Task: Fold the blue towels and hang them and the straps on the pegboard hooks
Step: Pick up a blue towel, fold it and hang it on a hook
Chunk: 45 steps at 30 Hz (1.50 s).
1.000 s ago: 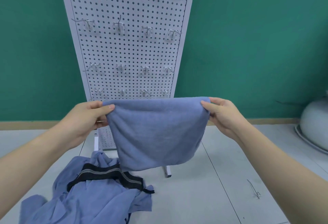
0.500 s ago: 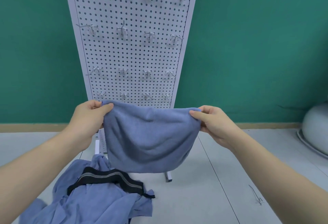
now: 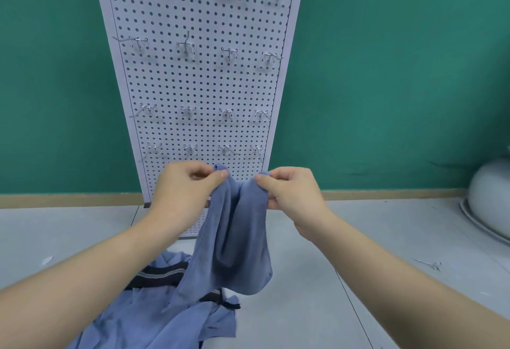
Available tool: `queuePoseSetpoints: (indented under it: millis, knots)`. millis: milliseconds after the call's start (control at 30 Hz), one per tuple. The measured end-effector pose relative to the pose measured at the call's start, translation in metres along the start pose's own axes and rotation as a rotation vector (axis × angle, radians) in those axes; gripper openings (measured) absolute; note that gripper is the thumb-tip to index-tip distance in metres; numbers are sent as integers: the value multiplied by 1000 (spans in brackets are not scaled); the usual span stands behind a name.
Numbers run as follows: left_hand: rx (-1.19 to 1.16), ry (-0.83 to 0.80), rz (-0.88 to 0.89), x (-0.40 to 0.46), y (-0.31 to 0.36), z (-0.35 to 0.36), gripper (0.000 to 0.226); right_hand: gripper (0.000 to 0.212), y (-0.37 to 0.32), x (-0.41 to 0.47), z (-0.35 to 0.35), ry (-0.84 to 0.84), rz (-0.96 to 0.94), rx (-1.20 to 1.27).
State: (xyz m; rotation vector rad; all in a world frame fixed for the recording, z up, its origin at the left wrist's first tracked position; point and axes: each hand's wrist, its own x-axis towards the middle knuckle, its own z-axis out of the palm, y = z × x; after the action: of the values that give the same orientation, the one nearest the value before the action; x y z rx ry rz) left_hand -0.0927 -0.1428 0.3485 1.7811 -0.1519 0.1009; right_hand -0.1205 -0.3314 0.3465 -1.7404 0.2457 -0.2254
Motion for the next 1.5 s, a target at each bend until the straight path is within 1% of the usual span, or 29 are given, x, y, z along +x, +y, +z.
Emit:
queuePoseSetpoints:
  millis: [133, 200, 333, 467, 600, 667, 733, 800, 867, 933, 1000, 1033, 1100, 1133, 1233, 1333, 1367, 1400, 1433, 1500]
  knots:
    - [42, -47, 52, -8, 5, 8, 10, 51, 0, -8, 15, -1, -66, -42]
    - [52, -84, 98, -13, 7, 12, 11, 54, 1, -11, 23, 3, -97, -48]
    - [55, -70, 188, -18, 14, 12, 18, 38, -7, -19, 30, 23, -125, 8]
    - [82, -80, 256, -21, 17, 9, 25, 23, -16, -24, 27, 4, -162, 67]
    - [34, -173, 294, -25, 19, 10, 43, 16, -20, -28, 21, -8, -179, 51]
    - [12, -202, 275, -23, 18, 8, 41, 22, -21, -24, 19, 31, -193, 59]
    - [21, -198, 293, -19, 18, 5, 33, 37, -23, -20, 17, 49, -216, 65]
    - [50, -146, 338, -16, 19, 1, 22, 49, -26, -17, 14, 25, -235, 83]
    - [104, -104, 378, -13, 22, -2, 23, 52, -30, -16, 10, 7, -234, 111]
    - [181, -117, 386, -11, 23, -5, 32, 43, -33, -16, 7, -26, -233, 127]
    - [259, -177, 364, -10, 23, -9, 36, 30, -36, -18, 4, -64, -236, 114]
    - [271, -217, 340, -10, 22, -10, 32, 26, -38, -19, 3, -85, -234, 113]
    - [227, -311, 276, -12, 23, -12, 18, 27, -43, -22, -1, -112, -231, 140]
    - [199, -352, 251, -13, 24, -13, 13, 28, -45, -22, -4, -108, -232, 165]
    - [153, -384, 209, -10, 24, -17, 23, 48, -45, -16, -13, -62, -254, 201]
    - [110, -322, 221, -7, 25, -17, 25, 70, -38, -14, -14, -118, -256, 189]
    - [94, -300, 237, -6, 25, -16, 24, 75, -35, -14, -15, -143, -251, 155]
    - [77, -276, 248, -6, 26, -14, 23, 74, -31, -14, -16, -160, -251, 100]
    - [51, -261, 259, -6, 27, -13, 22, 66, -28, -14, -17, -181, -258, 44]
    - [26, -231, 270, -5, 26, -13, 16, 34, -21, -13, -20, -232, -240, -11]
